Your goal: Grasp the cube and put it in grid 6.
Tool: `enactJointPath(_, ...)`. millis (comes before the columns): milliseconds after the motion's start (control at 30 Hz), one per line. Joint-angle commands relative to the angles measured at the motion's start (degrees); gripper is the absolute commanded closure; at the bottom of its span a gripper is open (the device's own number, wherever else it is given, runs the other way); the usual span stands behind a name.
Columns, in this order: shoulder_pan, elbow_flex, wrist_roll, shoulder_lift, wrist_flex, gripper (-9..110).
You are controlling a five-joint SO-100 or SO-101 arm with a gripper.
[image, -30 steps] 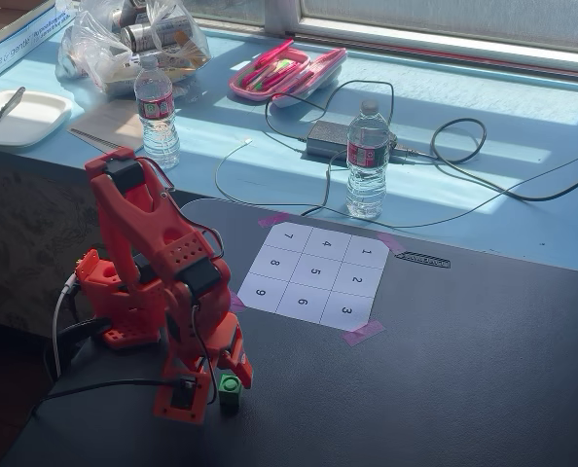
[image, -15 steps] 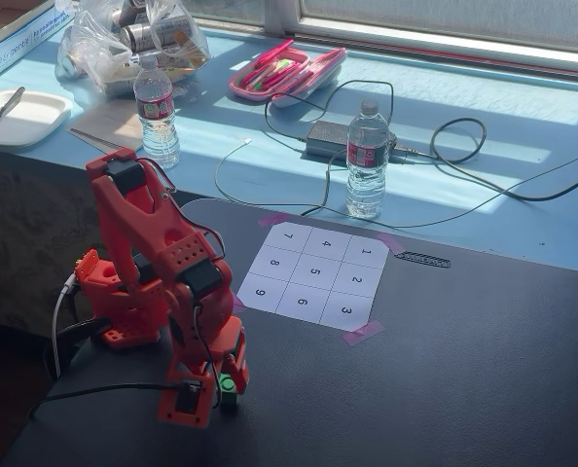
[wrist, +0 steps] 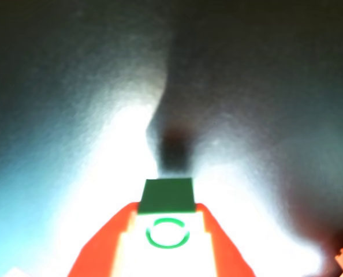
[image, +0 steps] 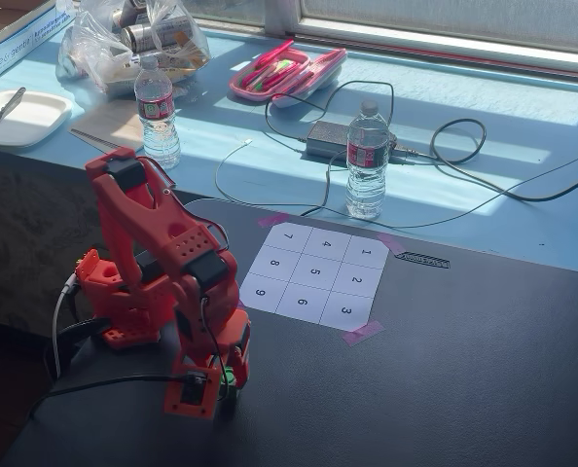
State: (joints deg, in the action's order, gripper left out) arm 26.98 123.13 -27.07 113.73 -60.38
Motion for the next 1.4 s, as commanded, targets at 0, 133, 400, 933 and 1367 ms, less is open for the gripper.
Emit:
enactJointPath(0, -4.6, -6.4, 1.9, 3.5, -4.7, 101)
enactJointPath(133, -12.0, -14.9, 5.4, 3.9, -11.3, 101)
enactJointPath(400, -29.2, -26.5, 14.2, -0.4, -16.5, 101)
enactJointPath(933, -47.5, -32.8, 23.4, -17.0, -14.6, 101)
enactJointPath(1367, -52.2, -31.6, 24.8, -24.4, -10.1, 101)
